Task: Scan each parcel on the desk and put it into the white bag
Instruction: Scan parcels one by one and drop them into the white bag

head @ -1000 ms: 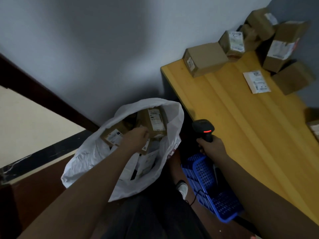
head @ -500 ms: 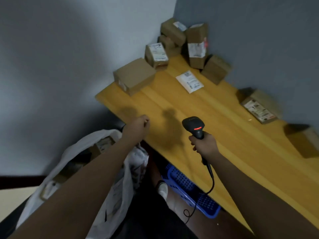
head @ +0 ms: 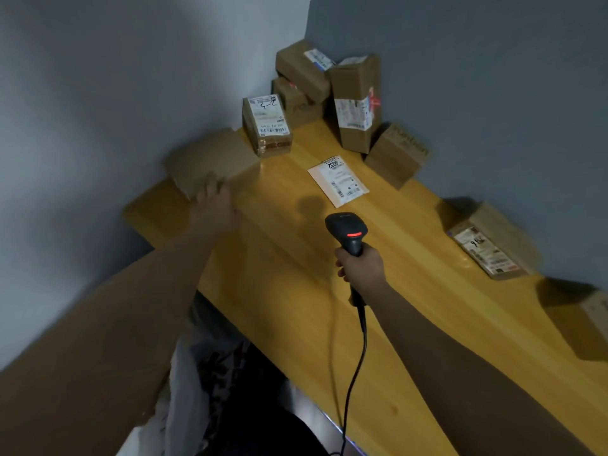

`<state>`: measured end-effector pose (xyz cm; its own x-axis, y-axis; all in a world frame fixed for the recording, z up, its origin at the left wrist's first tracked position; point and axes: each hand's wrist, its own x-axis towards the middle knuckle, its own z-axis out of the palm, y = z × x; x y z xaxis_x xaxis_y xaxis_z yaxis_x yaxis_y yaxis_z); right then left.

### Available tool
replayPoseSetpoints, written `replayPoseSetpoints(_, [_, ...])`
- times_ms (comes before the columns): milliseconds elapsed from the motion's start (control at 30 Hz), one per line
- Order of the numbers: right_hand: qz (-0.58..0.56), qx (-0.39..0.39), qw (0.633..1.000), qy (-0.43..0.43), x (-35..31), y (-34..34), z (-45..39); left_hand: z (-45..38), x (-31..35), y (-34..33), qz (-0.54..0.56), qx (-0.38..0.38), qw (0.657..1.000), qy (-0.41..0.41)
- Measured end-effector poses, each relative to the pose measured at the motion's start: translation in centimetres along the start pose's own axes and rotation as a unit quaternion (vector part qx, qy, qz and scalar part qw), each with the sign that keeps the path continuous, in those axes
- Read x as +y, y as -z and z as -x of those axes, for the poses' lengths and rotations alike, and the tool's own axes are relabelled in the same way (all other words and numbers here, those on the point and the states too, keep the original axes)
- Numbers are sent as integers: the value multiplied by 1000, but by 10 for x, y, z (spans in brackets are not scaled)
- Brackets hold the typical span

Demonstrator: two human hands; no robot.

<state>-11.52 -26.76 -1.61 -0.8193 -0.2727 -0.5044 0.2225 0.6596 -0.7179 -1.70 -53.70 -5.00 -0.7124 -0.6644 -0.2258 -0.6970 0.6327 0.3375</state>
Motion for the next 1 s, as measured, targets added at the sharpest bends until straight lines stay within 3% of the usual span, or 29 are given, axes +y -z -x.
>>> replayPoseSetpoints(267, [4, -6, 999, -36, 19, -25, -31, -58, -27, -6, -107, -44, 993, 0])
replayPoseSetpoints(433, [13, -3, 999, -50, 24, -19, -30, -33, -19, -14, -142, 8, 986, -87])
replayPoseSetpoints(533, [1, 6, 998, -60, 23, -9, -22, 1, 0, -23, -134, -59, 984, -100])
replayPoseSetpoints(667, [-81, 41, 992, -90, 25, 11, -2, 61, 19, -47, -107, -105, 955, -256])
replayPoseSetpoints(733, [-112, 54, 987, -106, 30, 20, 7, 79, 19, -53, -55, -75, 927, -363])
replayPoseSetpoints(767, [-123, 60, 984, -110, 33, 24, 11, 84, 19, -53, -26, -50, 924, -379])
replayPoseSetpoints(800, [-130, 65, 983, -111, 35, 26, 13, 88, 20, -50, 11, -25, 934, -357])
replayPoseSetpoints(867, [-143, 80, 981, -106, 35, 27, 14, 91, 23, -44, 93, 9, 973, -211])
replayPoseSetpoints(933, [-146, 102, 979, -98, 31, 24, 9, 85, 24, -39, 172, -56, 983, -24])
replayPoseSetpoints(1000, [-141, 108, 980, -92, 25, 19, 4, 73, 23, -40, 235, -154, 957, 69])
